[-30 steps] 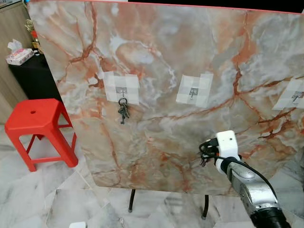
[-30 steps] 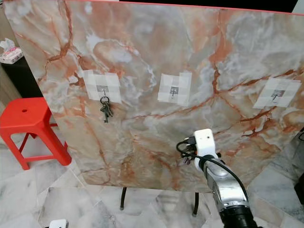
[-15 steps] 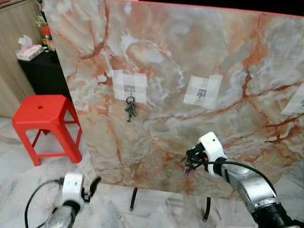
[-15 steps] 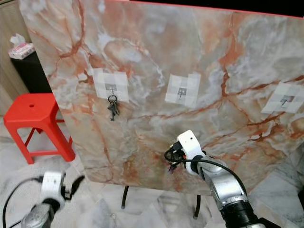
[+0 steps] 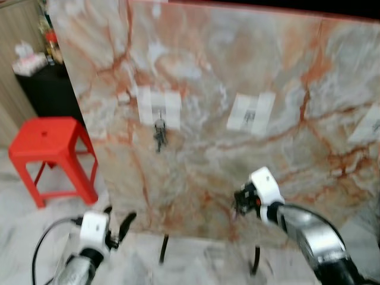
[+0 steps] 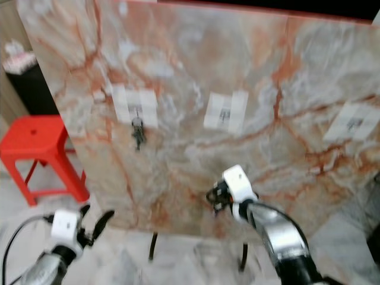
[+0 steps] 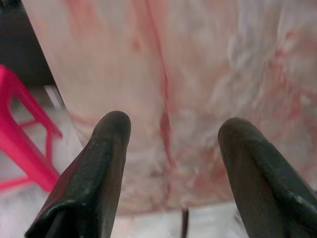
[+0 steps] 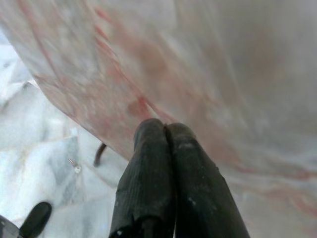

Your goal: Hang keys on a hook

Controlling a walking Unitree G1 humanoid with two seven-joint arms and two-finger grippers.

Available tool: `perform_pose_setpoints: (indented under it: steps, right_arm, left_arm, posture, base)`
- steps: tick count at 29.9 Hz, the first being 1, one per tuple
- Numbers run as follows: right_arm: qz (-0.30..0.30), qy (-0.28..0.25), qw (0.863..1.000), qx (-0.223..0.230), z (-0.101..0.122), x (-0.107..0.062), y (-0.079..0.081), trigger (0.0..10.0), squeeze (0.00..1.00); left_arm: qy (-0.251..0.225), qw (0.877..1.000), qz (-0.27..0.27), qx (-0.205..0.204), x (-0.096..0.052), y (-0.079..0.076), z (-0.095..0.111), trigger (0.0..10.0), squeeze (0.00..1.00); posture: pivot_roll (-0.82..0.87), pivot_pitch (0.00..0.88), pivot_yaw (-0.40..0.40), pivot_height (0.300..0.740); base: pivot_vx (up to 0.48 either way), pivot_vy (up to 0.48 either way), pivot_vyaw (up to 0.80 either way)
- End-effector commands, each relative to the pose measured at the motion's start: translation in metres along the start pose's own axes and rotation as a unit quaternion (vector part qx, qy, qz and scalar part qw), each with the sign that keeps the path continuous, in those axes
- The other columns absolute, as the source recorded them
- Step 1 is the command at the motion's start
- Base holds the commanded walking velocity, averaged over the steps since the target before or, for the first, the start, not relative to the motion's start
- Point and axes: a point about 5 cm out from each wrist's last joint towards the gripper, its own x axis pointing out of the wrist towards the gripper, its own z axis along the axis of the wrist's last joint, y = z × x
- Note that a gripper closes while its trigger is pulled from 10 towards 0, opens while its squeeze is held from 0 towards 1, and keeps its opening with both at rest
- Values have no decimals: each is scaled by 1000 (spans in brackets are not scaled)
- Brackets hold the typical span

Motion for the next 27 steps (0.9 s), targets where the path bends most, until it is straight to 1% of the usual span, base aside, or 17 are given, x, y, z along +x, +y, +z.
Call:
perform_pose_setpoints:
  steps: [1,2,3,5,7,11,12,14,15,18,19,21,22,23,25,26,27]
  right_arm:
    - [-8,-30,1000,-6,19,-3,-3,10000,0]
    - [-8,-41,999,-7,27,-2,-2,10000,0]
    - [-7,-47,999,-7,31,-2,-1,10000,0]
    - [-2,-51,999,-10,34,-2,1,10000,0]
    - [-1,-58,998,-16,40,-5,1,10000,0]
    - [0,-62,998,-28,45,-10,1,10000,0]
    - [14,-61,997,-42,47,-14,2,10000,0]
    - [24,-55,997,-56,48,-18,3,10000,0]
    - [24,-55,997,-56,48,-18,3,10000,0]
    - [18,-51,996,-67,49,-22,0,10000,0]
    - [18,-51,996,-67,49,-22,0,10000,0]
    - [-11,-58,997,-45,51,-22,-7,10000,0]
    - [-31,-61,998,-16,48,-22,-10,10000,0]
    - [-31,-61,998,-16,48,-22,-10,10000,0]
    - [-41,-62,997,21,42,-24,-9,10000,0]
    - [-41,-62,997,21,42,-24,-9,10000,0]
    - [-42,-52,997,40,33,-29,-7,10000,0]
  left_arm:
    - [-16,1000,-12,-3,3,0,11,10000,0]
    - [-30,998,-48,-8,10,-8,25,10000,0]
    - [-36,997,-72,-14,13,-14,33,10000,0]
    - [-45,994,-95,-13,18,-22,41,10000,0]
    - [-57,988,-145,-9,24,-37,57,10000,0]
    - [-43,977,-208,5,24,-48,65,10000,0]
    - [-39,967,-251,18,23,-56,70,10000,0]
    - [-38,958,-285,26,23,-61,77,10000,0]
    - [-38,958,-285,26,23,-61,77,10000,0]
    - [-44,944,-326,42,25,-70,88,10000,0]
    - [-44,944,-326,42,25,-70,88,10000,0]
    - [-51,935,-348,45,31,-80,96,10000,0]
    - [-52,930,-361,49,35,-86,100,10000,0]
    - [-52,930,-361,49,35,-86,100,10000,0]
    - [-55,926,-370,56,35,-91,103,10000,0]
    - [-55,926,-370,56,35,-91,103,10000,0]
    - [-62,919,-385,60,34,-97,110,10000,0]
  posture:
    - [36,0,-109,740]
    - [36,0,-109,740]
    - [35,0,-108,740]
    - [31,0,-107,740]
    - [26,0,-104,740]
    - [21,0,-103,740]
    - [22,0,-103,740]
    - [22,0,-103,740]
    - [22,0,-103,740]
    - [23,0,-101,740]
    - [23,0,-101,740]
    - [6,0,-91,740]
    - [7,0,-90,740]
    - [7,0,-90,740]
    - [9,0,-88,740]
    - [9,0,-88,740]
    - [9,0,-83,740]
  base:
    - [0,0,0]
    - [0,0,0]
    - [0,0,0]
    - [0,0,0]
    - [0,0,0]
    - [0,0,0]
    - [0,0,0]
    - [0,0,0]
    - [0,0,0]
    - [0,0,0]
    - [0,0,0]
    - [0,0,0]
    - [0,0,0]
    - [0,0,0]
    - [0,0,0]
    - [0,0,0]
    - [0,0,0]
